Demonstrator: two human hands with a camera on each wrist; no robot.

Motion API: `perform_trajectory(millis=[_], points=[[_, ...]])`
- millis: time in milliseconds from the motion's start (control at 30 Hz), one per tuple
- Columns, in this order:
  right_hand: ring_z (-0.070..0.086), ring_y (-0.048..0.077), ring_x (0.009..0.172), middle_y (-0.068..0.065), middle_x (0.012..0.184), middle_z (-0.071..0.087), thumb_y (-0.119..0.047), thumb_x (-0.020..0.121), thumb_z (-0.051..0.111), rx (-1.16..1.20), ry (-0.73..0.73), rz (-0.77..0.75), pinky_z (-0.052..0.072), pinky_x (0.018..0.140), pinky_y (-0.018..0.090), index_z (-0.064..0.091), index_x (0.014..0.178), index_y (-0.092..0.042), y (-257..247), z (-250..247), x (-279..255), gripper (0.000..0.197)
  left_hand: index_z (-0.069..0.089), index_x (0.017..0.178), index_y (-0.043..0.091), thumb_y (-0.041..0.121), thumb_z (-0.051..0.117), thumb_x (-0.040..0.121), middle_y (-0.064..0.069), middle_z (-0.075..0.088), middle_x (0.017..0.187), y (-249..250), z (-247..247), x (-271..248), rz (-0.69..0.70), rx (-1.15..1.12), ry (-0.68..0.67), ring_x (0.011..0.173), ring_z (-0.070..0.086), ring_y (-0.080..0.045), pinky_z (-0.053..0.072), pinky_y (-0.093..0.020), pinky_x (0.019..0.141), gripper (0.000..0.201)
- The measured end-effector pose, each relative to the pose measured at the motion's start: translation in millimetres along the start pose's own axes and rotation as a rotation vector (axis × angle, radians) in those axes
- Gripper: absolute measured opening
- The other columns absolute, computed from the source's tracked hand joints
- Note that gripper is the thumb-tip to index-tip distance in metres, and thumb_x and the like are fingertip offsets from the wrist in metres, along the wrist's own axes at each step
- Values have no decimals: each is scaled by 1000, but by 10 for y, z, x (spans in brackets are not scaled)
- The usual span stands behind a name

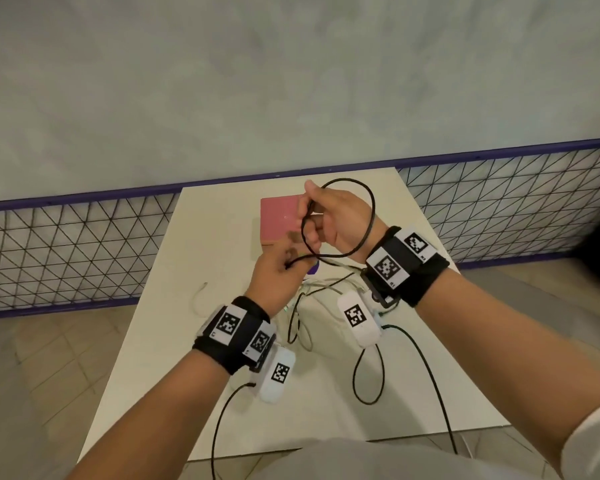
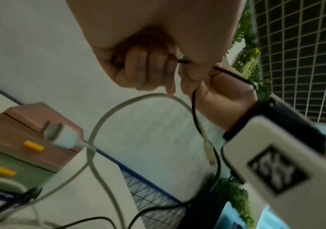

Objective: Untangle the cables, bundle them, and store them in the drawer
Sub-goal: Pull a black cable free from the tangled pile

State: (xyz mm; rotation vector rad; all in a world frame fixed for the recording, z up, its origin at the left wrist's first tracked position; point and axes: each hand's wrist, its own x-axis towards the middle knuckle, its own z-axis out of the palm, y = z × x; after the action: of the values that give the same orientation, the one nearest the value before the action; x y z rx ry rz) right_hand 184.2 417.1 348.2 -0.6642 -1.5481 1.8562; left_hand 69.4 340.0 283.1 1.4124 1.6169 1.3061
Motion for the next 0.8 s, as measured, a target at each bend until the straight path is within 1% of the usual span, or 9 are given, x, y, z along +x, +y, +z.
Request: perform_trajectory(millis=[100,233,300,367,433,500,600,700,800], points=[[54,15,44,8,55,54,-29,102,34,-7,20,17,47,48,24,51,74,-5,50,-41,-27,41,60,79,17,-1,56,84,16,51,55,-5,-12,26,17,-111,-74,50,44,1,37,-12,53,19],[56,18,63,14,78,56,-14,97,47,-229,73,-17,48,59,19,55,103,12,160,-89,-6,29,68,94,1,-10,48,90,17,58,51,-43,38,54,-9,-168,25,49,51,7,38,-8,57,24],[59,5,81,4,98,58,-13,95,53,-472,16,-18,44,66,4,55,120,5,353,-119,-71,31,69,90,5,-9,45,92,15,59,48,-42,41,120,-60,-229,79,48,51,4,40,-10,55,28],[57,-13,79,-8,102,59,-13,97,50,-598,-90,63,40,72,0,61,115,-12,654,-178,-186,21,69,84,8,2,50,94,14,59,47,-27,21,217,-86,-261,107,47,52,4,41,-13,55,22],[61,1,85,-13,92,62,-16,95,48,-791,-107,136,47,86,18,62,95,-29,1075,-353,-228,19,69,75,18,9,54,94,14,57,52,23,-20,299,-54,-270,150,51,50,-2,42,-16,57,26],[60,21,95,-3,97,64,-28,95,42,-1157,-144,284,46,95,37,63,88,-34,1440,-569,-258,22,67,72,23,8,52,94,13,52,53,169,-130,385,14,-293,247,52,42,-8,38,-19,55,30],[37,32,130,2,144,38,-50,92,42,-1515,-204,562,31,108,45,47,131,-33,1833,-856,-435,43,60,73,18,12,47,97,15,34,43,456,-382,530,123,-344,343,41,26,-5,23,-19,43,28],[20,31,142,-3,154,18,-64,71,63,-1399,-71,522,19,113,49,45,133,-42,1836,-945,-458,68,59,72,17,13,47,98,14,30,42,530,-538,664,146,-392,343,39,22,-4,20,-18,39,28],[21,25,141,-4,155,18,-66,64,70,-1275,-23,445,17,116,49,60,111,-45,1272,-855,-280,53,59,70,17,16,48,98,12,28,41,373,-499,695,67,-351,277,37,20,-5,19,-17,39,30]])
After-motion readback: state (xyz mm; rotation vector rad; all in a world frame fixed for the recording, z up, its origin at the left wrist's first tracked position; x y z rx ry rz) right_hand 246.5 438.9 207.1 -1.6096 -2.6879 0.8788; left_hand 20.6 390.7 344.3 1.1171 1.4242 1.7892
